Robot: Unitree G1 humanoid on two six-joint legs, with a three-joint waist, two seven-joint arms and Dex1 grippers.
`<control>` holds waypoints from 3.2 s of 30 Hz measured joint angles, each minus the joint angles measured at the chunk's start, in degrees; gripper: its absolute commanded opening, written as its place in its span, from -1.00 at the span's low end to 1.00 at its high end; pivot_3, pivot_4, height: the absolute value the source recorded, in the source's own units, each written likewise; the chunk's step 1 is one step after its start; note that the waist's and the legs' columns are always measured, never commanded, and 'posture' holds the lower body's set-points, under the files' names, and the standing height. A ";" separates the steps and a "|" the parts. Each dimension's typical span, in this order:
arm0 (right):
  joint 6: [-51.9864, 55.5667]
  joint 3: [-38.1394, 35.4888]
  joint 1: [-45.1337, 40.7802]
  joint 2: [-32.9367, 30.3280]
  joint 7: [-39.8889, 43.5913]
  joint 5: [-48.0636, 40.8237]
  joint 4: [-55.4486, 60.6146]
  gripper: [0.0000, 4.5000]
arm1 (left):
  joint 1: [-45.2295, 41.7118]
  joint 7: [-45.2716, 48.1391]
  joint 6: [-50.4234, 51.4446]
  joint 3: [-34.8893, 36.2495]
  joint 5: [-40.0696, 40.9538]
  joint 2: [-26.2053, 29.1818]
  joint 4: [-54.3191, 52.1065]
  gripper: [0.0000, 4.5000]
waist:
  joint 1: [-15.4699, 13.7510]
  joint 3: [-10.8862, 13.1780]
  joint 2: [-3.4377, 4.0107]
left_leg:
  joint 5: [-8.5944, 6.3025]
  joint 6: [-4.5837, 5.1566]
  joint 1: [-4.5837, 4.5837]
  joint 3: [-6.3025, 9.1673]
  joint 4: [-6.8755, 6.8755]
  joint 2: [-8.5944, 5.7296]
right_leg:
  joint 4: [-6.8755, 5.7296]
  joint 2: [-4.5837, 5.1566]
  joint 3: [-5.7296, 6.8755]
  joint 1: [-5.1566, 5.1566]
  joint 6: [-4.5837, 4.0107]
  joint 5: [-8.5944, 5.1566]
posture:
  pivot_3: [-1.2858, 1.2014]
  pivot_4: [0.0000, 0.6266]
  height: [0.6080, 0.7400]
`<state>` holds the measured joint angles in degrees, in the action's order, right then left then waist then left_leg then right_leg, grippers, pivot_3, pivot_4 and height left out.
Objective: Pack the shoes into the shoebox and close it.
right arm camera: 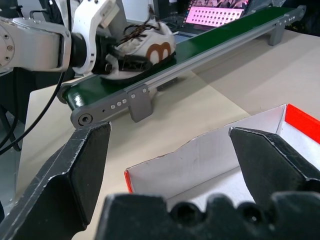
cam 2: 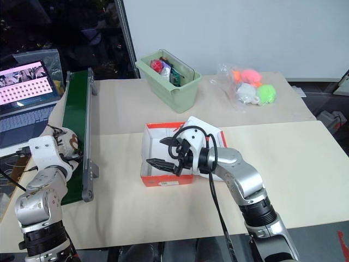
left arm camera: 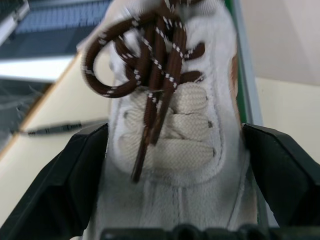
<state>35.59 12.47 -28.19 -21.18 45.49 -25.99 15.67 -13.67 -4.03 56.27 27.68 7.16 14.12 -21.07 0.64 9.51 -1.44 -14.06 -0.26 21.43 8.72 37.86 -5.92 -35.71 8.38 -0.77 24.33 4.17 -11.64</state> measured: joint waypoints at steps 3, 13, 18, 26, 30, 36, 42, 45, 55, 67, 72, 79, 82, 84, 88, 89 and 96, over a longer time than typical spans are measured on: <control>0.01 -0.10 -0.01 -0.01 -0.07 -0.05 0.01 1.00 | -0.01 0.14 0.15 -0.05 0.42 -0.01 -0.63 0.08 | -0.05 0.00 0.00 | 0.02 -0.03 -0.09 -0.03 0.00 0.00 | -0.01 0.00 0.00 -0.08 0.02 -0.01 | 0.03 -0.52 1.00; 0.57 -1.28 -0.03 -0.28 -0.61 -0.12 0.75 1.00 | -0.61 -0.39 1.34 0.10 0.87 0.00 -1.16 -0.28 | -0.07 0.00 0.00 | 0.03 -0.05 -0.13 -0.04 0.00 0.00 | -0.05 0.00 -0.01 -0.10 0.02 -0.01 | 0.03 -0.52 1.00; 1.34 -2.12 -0.08 0.03 -1.28 -0.17 0.74 1.00 | -0.55 -1.13 0.04 -1.69 -0.64 0.80 -0.83 -0.28 | -0.10 0.00 -0.01 | 0.03 -0.05 -0.12 -0.06 0.00 0.01 | -0.05 0.00 0.00 -0.08 0.02 -0.01 | 0.03 -0.52 1.00; 17.06 -18.56 -9.87 12.96 -16.75 -14.51 -8.27 1.00 | -3.02 -1.47 -18.66 -17.79 -13.10 10.06 -3.93 -0.28 | -0.19 0.07 -0.11 | -0.01 -0.04 0.06 0.13 -0.02 0.00 | 0.05 -0.01 -0.11 0.10 -0.15 0.09 | 0.03 -0.52 1.00; 26.84 -27.48 -14.57 18.22 -25.11 -25.42 -14.46 1.00 | -5.54 3.08 -21.26 -21.66 -8.95 4.43 -4.77 -0.28 | -0.22 0.06 -0.09 | -0.04 0.02 0.22 0.13 -0.02 0.01 | 0.03 -0.01 -0.10 0.20 -0.15 0.09 | 0.03 -0.52 1.00; 33.07 -34.38 -18.23 23.63 -35.32 -35.00 -21.74 1.00 | -7.62 11.48 -13.31 -24.79 9.42 -9.08 -7.40 -0.28 | 0.93 0.06 -0.10 | 0.04 -0.07 0.90 0.04 0.11 0.03 | -0.36 -0.02 -0.13 0.94 -0.25 0.16 | 0.03 -0.52 1.00; 33.31 -35.40 -18.99 24.16 -38.72 -37.25 -21.86 1.00 | -9.55 11.76 -8.61 -22.28 14.13 -9.55 -8.00 -0.28 | 2.06 0.03 -0.05 | 0.03 -0.03 0.77 -0.17 0.11 0.04 | -0.27 -0.06 -0.18 0.88 -0.25 0.15 | 0.03 -0.52 1.00; 33.30 -35.29 -18.99 24.68 -39.46 -37.37 -21.86 1.00 | -10.00 11.81 -8.02 -22.27 14.44 -8.39 -7.99 -0.28 | 1.96 0.03 -0.05 | 0.03 -0.03 0.79 -0.30 0.11 0.03 | -0.28 -0.06 -0.18 0.88 -0.25 0.15 | 0.03 -0.52 1.00; 32.15 -32.91 -18.70 22.43 -38.09 -36.49 -21.83 1.00 | -10.41 12.14 -7.38 -21.86 15.12 -7.09 -7.69 -0.28 | 1.85 0.03 -0.05 | 0.03 -0.03 0.80 -0.43 0.11 0.02 | -0.24 -0.06 -0.18 0.88 -0.25 0.16 | 0.03 -0.52 1.00; 32.61 -31.06 -18.37 16.76 -35.83 -35.90 -22.13 1.00 | -10.50 14.91 -7.78 -20.24 15.78 -2.33 -7.36 -0.28 | 1.94 0.03 -0.05 | 0.03 -0.03 0.81 -0.46 0.11 0.04 | -0.25 -0.06 -0.19 0.88 -0.25 0.16 | 0.03 -0.52 1.00; 32.75 -30.75 -18.25 16.29 -35.71 -35.92 -22.13 1.00 | -10.12 15.06 -7.78 -19.95 15.89 -2.16 -7.39 -0.28 | 1.85 0.03 -0.05 | 0.02 -0.03 0.82 -0.47 0.12 0.03 | -0.26 -0.05 -0.19 0.88 -0.25 0.16 | 0.03 -0.52 1.00; 32.51 -29.72 -18.18 17.98 -35.53 -35.87 -22.58 1.00 | -10.22 14.79 -7.78 -20.32 17.11 -2.85 -7.82 -0.28 | 1.91 0.03 -0.05 | 0.03 -0.03 0.81 -0.47 0.12 0.04 | -0.27 -0.05 -0.20 0.88 -0.25 0.16 | 0.03 -0.52 1.00; 31.76 -28.96 -18.17 19.22 -35.41 -35.40 -23.61 1.00 | -10.72 14.74 -7.78 -20.63 17.70 -3.29 -7.89 -0.28 | 1.87 0.03 -0.05 | 0.03 -0.03 0.81 -0.47 0.13 0.03 | -0.28 -0.05 -0.20 0.88 -0.25 0.16 | 0.03 -0.52 1.00; 30.77 -28.71 -18.23 20.43 -35.20 -34.98 -24.89 1.00 | -11.33 14.72 -7.77 -21.01 17.97 -3.71 -7.90 -0.28 | 1.89 0.03 -0.05 | 0.03 -0.03 0.81 -0.47 0.13 0.03 | -0.28 -0.05 -0.20 0.88 -0.26 0.16 | 0.03 -0.52 1.00; 29.04 -28.62 -19.47 21.73 -34.23 -34.46 -27.39 1.00 | -11.65 14.70 -7.72 -21.88 18.85 -4.27 -7.91 -0.28 | 1.94 0.03 -0.05 | 0.03 -0.04 0.81 -0.46 0.13 0.03 | -0.32 -0.06 -0.20 0.88 -0.26 0.16 | 0.03 -0.52 1.00; 28.74 -28.60 -19.80 21.78 -34.14 -34.16 -27.76 1.00 | -11.69 14.63 -7.71 -21.91 18.89 -4.31 -7.91 -0.28 | 1.94 0.03 -0.05 | 0.03 -0.04 0.81 -0.47 0.13 0.03 | -0.32 -0.06 -0.20 0.88 -0.26 0.16 | 0.03 -0.52 1.00; 26.21 -28.59 -21.69 22.29 -31.86 -32.79 -30.73 0.40 | -12.24 13.67 -7.63 -22.03 18.88 -4.18 -7.64 -0.31 | 1.98 0.03 -0.04 | 0.03 -0.04 0.81 -0.47 0.14 0.04 | -0.35 -0.06 -0.20 0.89 -0.27 0.17 | 0.03 -0.52 1.00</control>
<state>61.80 -16.13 -49.88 1.11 13.63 -58.78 -15.06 -25.91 9.64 48.64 5.65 26.04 9.94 -28.71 2.62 9.54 -1.49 -14.03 -0.30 22.24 8.26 38.00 -5.89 -36.06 8.32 -0.97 25.22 3.90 -11.48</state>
